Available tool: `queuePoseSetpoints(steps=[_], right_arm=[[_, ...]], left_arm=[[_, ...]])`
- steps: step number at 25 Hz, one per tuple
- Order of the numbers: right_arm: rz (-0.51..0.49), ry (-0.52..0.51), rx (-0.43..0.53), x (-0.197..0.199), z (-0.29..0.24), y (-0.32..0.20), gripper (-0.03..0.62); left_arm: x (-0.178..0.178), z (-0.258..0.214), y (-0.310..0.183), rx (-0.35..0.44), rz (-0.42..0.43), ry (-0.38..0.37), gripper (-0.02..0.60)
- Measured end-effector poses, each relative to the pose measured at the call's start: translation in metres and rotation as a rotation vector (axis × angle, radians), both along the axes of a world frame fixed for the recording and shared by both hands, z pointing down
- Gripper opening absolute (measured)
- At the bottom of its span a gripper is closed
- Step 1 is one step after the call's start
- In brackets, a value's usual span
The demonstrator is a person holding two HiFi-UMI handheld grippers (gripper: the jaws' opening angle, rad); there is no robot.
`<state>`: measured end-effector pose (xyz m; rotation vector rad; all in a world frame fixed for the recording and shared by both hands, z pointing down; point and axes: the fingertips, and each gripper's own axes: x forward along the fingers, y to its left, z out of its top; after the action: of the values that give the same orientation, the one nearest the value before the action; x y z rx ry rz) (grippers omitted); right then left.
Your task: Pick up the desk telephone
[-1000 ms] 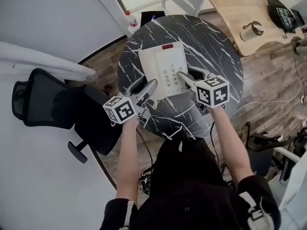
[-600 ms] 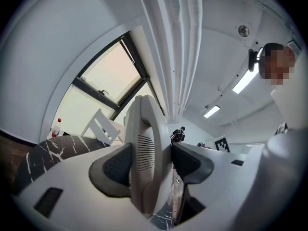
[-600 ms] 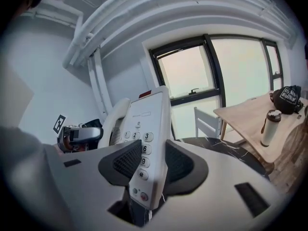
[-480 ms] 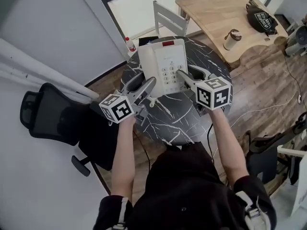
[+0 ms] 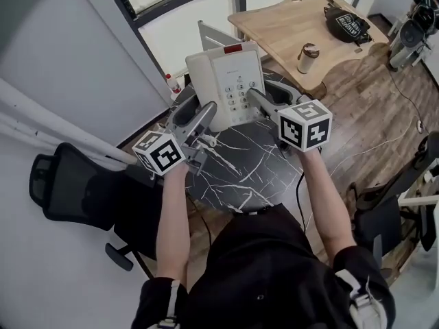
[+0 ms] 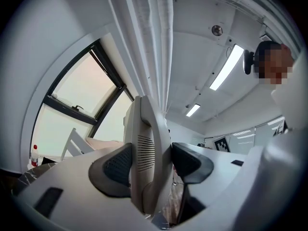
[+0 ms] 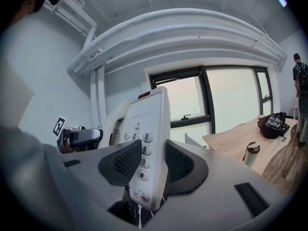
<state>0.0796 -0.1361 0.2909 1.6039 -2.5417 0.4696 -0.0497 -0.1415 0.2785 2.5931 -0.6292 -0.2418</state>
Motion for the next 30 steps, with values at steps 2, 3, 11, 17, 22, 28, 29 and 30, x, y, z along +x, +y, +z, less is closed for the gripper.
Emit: queuePoseSetpoints(steps=[2, 3, 11, 17, 22, 28, 29, 30], right_arm=[[0.016, 0.003, 0.027, 0.007, -0.013, 0.001, 0.172], [0.023, 0.001, 0.040, 0.010, -0.019, 0.002, 0.172], [0.050, 0.006, 0.119, 0.027, -0.063, 0.009, 0.172], [0.064, -0.003, 0.162, 0.033, -0.081, 0.018, 0.170], [0.077, -0.035, 0.179, 0.034, -0.085, 0.020, 0.169], [0.088, -0.047, 0.177, 0.032, -0.083, 0.022, 0.167], [0.088, -0.047, 0.175, 0.032, -0.083, 0.023, 0.167], [0.088, -0.049, 0.172, 0.031, -0.083, 0.023, 0.167]], left_arm=[[0.007, -0.012, -0.001, 0.022, 0.015, 0.008, 0.273], [0.010, -0.019, -0.001, 0.036, 0.021, 0.010, 0.273], [0.027, -0.062, 0.003, 0.121, 0.049, 0.017, 0.273], [0.032, -0.081, 0.010, 0.155, 0.055, 0.019, 0.273], [0.032, -0.088, 0.012, 0.173, 0.056, 0.008, 0.273], [0.030, -0.088, 0.013, 0.166, 0.051, 0.012, 0.273], [0.030, -0.088, 0.013, 0.165, 0.051, 0.011, 0.273], [0.030, -0.088, 0.013, 0.163, 0.051, 0.012, 0.273]])
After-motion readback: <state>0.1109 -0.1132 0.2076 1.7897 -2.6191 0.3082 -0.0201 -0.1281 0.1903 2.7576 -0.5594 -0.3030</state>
